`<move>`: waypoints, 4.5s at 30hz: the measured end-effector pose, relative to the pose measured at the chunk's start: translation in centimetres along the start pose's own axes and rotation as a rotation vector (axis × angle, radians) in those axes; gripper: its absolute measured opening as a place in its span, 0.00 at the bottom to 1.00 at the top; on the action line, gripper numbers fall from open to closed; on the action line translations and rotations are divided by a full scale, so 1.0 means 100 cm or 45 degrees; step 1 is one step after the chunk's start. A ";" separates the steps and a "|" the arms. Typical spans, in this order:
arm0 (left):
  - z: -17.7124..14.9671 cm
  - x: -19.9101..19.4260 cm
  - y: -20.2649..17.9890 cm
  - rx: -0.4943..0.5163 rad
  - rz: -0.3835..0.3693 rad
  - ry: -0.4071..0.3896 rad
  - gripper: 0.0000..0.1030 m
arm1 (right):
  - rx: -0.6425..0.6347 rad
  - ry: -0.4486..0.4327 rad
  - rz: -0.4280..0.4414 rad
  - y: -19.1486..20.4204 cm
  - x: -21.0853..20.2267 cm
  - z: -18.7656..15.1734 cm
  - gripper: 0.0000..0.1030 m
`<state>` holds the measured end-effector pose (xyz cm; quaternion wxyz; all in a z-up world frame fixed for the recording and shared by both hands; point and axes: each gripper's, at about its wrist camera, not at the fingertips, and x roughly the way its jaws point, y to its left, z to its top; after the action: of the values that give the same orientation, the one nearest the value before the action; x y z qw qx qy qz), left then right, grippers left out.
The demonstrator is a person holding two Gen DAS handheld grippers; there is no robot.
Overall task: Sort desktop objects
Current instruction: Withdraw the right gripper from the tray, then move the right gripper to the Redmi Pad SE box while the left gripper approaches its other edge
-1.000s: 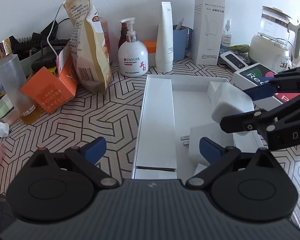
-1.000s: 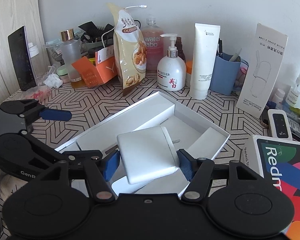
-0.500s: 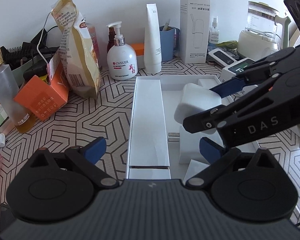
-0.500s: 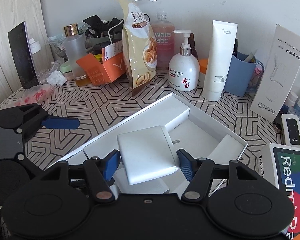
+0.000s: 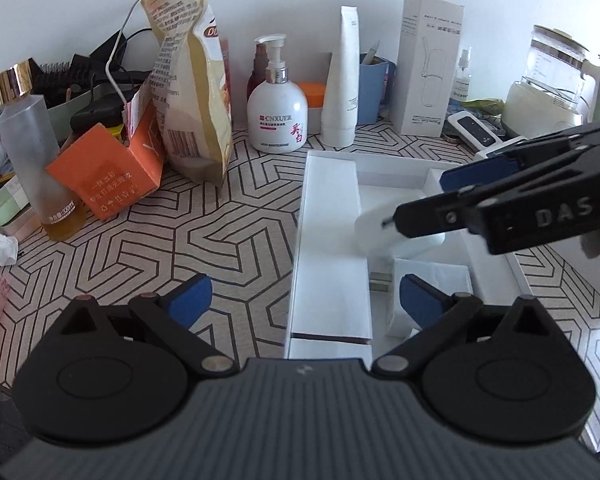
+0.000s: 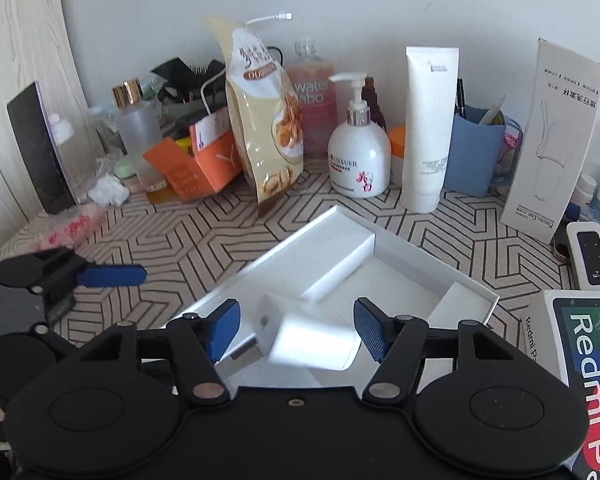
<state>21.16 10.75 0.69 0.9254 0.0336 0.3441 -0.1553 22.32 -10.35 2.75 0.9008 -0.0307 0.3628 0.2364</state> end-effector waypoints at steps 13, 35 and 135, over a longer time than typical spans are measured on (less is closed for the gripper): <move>0.001 0.001 0.006 -0.068 0.023 0.000 0.99 | -0.207 -0.016 -0.140 0.004 -0.034 -0.029 0.67; 0.000 0.003 0.011 -0.132 0.030 0.011 0.99 | -0.268 0.203 0.096 0.039 -0.016 -0.051 0.66; -0.002 0.016 -0.255 0.281 -0.332 0.086 1.00 | 0.260 -0.024 -0.163 -0.127 -0.206 -0.195 0.74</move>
<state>14.29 -13.87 0.67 0.8760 0.0952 0.3572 -0.3098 2.65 -34.36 0.71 0.9159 0.0404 0.3738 0.1405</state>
